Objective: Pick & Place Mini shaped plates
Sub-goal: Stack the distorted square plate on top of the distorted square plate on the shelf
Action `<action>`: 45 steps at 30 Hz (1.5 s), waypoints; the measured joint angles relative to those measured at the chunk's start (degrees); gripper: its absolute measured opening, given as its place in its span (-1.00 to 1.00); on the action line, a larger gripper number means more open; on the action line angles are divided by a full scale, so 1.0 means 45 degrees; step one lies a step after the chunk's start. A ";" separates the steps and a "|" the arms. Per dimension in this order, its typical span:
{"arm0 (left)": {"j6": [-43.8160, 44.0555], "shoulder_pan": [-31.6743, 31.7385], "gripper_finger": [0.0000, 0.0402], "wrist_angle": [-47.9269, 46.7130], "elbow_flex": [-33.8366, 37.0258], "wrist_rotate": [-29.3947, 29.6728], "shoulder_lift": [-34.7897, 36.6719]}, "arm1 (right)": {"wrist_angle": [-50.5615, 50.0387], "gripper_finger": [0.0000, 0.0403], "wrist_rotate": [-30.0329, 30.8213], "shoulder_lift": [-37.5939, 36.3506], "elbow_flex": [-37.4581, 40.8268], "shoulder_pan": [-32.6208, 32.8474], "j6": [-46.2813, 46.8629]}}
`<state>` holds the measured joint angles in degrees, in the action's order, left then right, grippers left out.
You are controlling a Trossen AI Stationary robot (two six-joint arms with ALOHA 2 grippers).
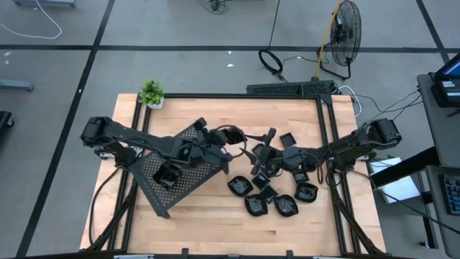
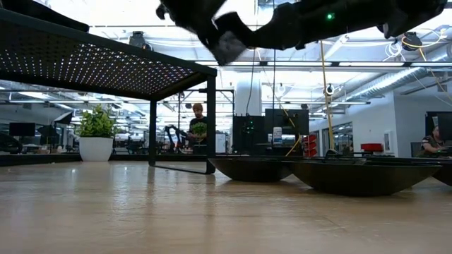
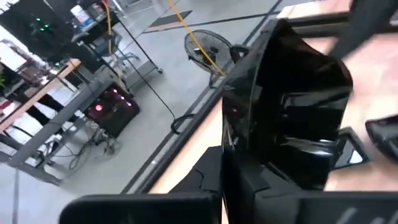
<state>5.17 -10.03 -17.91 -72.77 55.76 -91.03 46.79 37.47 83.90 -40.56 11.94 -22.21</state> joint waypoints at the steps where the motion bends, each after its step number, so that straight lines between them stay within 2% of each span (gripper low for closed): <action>1: 0.0241 -0.0028 -0.97 -0.0412 -0.0212 0.0015 0.0184 | -0.0111 0.30 -0.0008 0.0000 0.0000 0.0040 0.0092; 4: 0.1593 -0.0134 -0.95 -0.2408 -0.1064 0.0120 0.0859 | -0.0583 0.48 -0.0050 0.0024 0.0005 0.0131 0.0183; 6: 0.2951 -0.0215 -0.97 -0.4321 -0.1718 -0.0252 0.1334 | -0.0783 0.53 -0.0037 0.0024 0.0010 0.0123 0.0381; 8: 0.5132 -0.0187 -0.98 -0.6634 -0.2448 -0.1867 0.1742 | -0.0920 0.53 0.0009 0.0024 0.0010 0.0089 0.0459; 11: 0.8566 0.0036 -0.95 -1.0093 -0.3161 -0.6010 0.2480 | -0.1089 0.50 0.0029 0.0024 0.0010 0.0089 0.0459; 13: 1.0345 -0.0119 -0.95 -1.2058 -0.3172 -0.7950 0.2921 | -0.1217 0.47 0.0027 0.0019 0.0010 0.0089 0.0459; 15: 1.2495 -0.0753 -0.98 -1.4299 -0.3074 -0.8878 0.3224 | -0.1231 0.44 0.0029 0.0019 0.0010 0.0089 0.0459; 17: 1.4821 -0.1537 -0.98 -1.6135 -0.3064 -0.9131 0.3554 | -0.1228 0.41 0.0034 0.0019 0.0010 0.0089 0.0459; 21: 1.6784 -0.3541 -0.97 -1.5221 -0.2618 -0.8115 0.4586 | -0.1189 0.38 0.0034 0.0018 0.0015 0.0089 0.0459; 24: 1.8513 -0.4891 -0.98 -1.5982 -0.2585 -0.7479 0.4728 | -0.1137 0.37 0.0039 0.0015 0.0015 0.0089 0.0459; 29: 2.0213 -0.6540 -0.98 -1.5977 -0.2101 -0.7566 0.4773 | -0.1131 0.37 0.0044 0.0015 0.0015 0.0089 0.0451; 36: 2.1796 -0.6958 -0.98 -1.6065 -0.0352 -0.8811 0.4732 | -0.1061 0.37 0.0039 0.0015 0.0015 0.0089 0.0449; 39: 2.1993 -0.6952 -0.97 -1.6019 0.0034 -0.8965 0.4732 | -0.1026 0.37 0.0039 0.0013 0.0015 0.0089 0.0449; 45: 2.1837 -0.6947 -0.77 -1.6019 0.0117 -0.8956 0.4732 | -0.1018 0.37 0.0039 0.0010 0.0015 0.0089 0.0449</action>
<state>103.44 -41.29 -90.00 -72.25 15.46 -69.73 42.21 37.65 83.94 -40.49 12.34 -20.18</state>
